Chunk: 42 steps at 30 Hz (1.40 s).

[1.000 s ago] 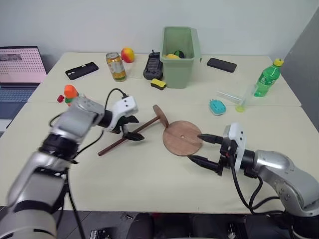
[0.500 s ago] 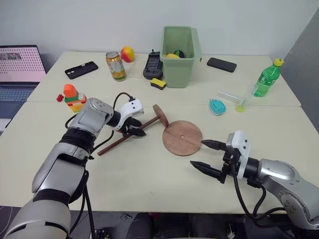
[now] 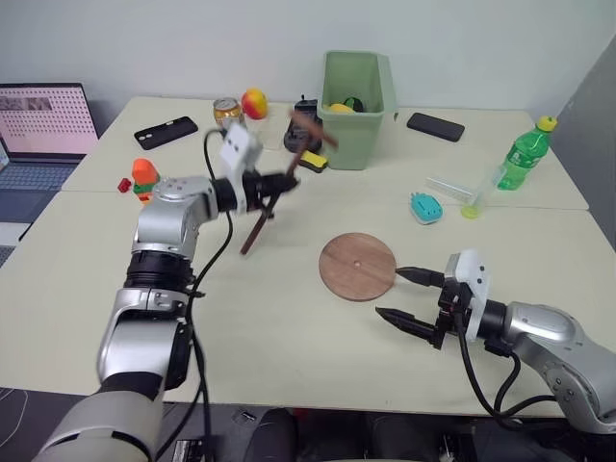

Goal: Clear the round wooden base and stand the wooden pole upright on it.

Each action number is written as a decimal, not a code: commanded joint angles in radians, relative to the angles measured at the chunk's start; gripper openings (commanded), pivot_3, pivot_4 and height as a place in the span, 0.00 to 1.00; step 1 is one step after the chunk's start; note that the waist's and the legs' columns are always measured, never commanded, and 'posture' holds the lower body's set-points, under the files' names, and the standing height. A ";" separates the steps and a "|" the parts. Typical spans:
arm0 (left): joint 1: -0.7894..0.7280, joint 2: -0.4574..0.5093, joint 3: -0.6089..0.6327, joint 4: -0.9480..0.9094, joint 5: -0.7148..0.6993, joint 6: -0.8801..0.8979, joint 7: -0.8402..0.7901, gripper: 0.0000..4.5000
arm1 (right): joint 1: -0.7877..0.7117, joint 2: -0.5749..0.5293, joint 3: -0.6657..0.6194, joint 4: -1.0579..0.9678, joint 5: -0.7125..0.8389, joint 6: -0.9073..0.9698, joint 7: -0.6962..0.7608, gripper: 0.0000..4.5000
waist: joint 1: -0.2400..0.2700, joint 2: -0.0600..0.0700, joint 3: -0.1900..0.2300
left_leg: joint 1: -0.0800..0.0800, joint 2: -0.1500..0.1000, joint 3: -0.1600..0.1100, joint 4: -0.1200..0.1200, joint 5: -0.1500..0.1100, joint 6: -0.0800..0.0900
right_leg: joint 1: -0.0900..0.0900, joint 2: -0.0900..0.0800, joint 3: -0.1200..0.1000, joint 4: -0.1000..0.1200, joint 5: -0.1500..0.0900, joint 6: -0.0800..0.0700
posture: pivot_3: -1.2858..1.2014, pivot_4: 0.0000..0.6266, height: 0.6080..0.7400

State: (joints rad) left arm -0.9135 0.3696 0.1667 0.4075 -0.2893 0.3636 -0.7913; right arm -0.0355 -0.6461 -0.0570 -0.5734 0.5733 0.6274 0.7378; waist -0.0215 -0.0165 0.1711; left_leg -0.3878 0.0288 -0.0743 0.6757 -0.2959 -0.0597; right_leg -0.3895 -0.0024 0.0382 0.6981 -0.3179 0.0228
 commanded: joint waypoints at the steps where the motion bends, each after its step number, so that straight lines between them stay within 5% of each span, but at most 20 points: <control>1: 0.045 -0.099 0.080 -0.220 -0.084 -0.055 0.170 0.06 | 0.001 0.011 -0.051 -0.047 0.032 0.004 -0.040 1.00 | 0.001 0.000 0.000 | -0.001 0.000 0.000 0.001 0.000 0.000 | 0.000 -0.001 0.001 0.000 0.000 0.000 | 0.52 0.24 1.00; 6: 0.117 -0.287 0.058 -0.383 -0.227 -0.052 0.210 0.06 | 0.010 0.022 -0.075 -0.026 0.028 -0.036 -0.032 1.00 | 0.005 0.000 0.000 | -0.001 -0.002 0.001 0.002 0.000 0.000 | 0.001 -0.001 0.001 0.000 0.000 0.001 | 0.52 0.24 1.00; 11: 0.226 -0.377 -0.027 -0.414 -0.251 -0.100 0.145 0.06 | 0.052 0.066 -0.087 -0.032 0.004 -0.126 -0.050 1.00 | 0.015 0.000 0.000 | 0.000 -0.004 0.004 0.003 0.000 0.001 | 0.002 0.000 0.001 0.000 0.001 0.001 | 0.52 0.24 1.00; 20: 0.313 -0.434 -0.145 -0.222 -0.162 -0.328 0.030 0.06 | 0.107 0.119 -0.046 -0.078 -0.044 -0.158 -0.121 1.00 | 0.018 0.000 -0.001 | 0.004 -0.007 0.006 0.002 0.000 0.001 | 0.004 0.002 0.002 0.000 0.001 0.001 | 0.52 0.24 1.00; 28: 0.223 -0.485 -0.158 -0.022 -0.140 -0.451 -0.024 0.06 | 0.164 0.106 -0.028 -0.110 -0.052 -0.148 -0.136 1.00 | 0.019 0.000 0.000 | 0.004 -0.008 0.006 0.002 -0.001 0.001 | 0.004 0.002 0.002 0.000 0.001 0.001 | 0.52 0.24 1.00; 42: 0.211 -0.466 -0.173 0.120 -0.057 -0.641 -0.071 0.06 | 0.180 0.101 -0.052 -0.132 -0.038 -0.141 -0.176 1.00 | 0.019 0.000 0.000 | 0.004 -0.008 0.006 0.002 -0.001 0.001 | 0.004 0.002 0.002 0.000 0.001 0.001 | 0.52 0.24 1.00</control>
State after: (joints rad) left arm -0.6806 -0.1020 -0.0062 0.5170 -0.3695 -0.2235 -0.8641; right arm 0.1416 -0.5393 -0.0898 -0.6611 0.5272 0.4924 0.5656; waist -0.0027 -0.0168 0.1706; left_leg -0.3839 0.0204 -0.0687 0.6777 -0.2966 -0.0585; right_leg -0.3855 -0.0006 0.0401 0.6983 -0.3173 0.0238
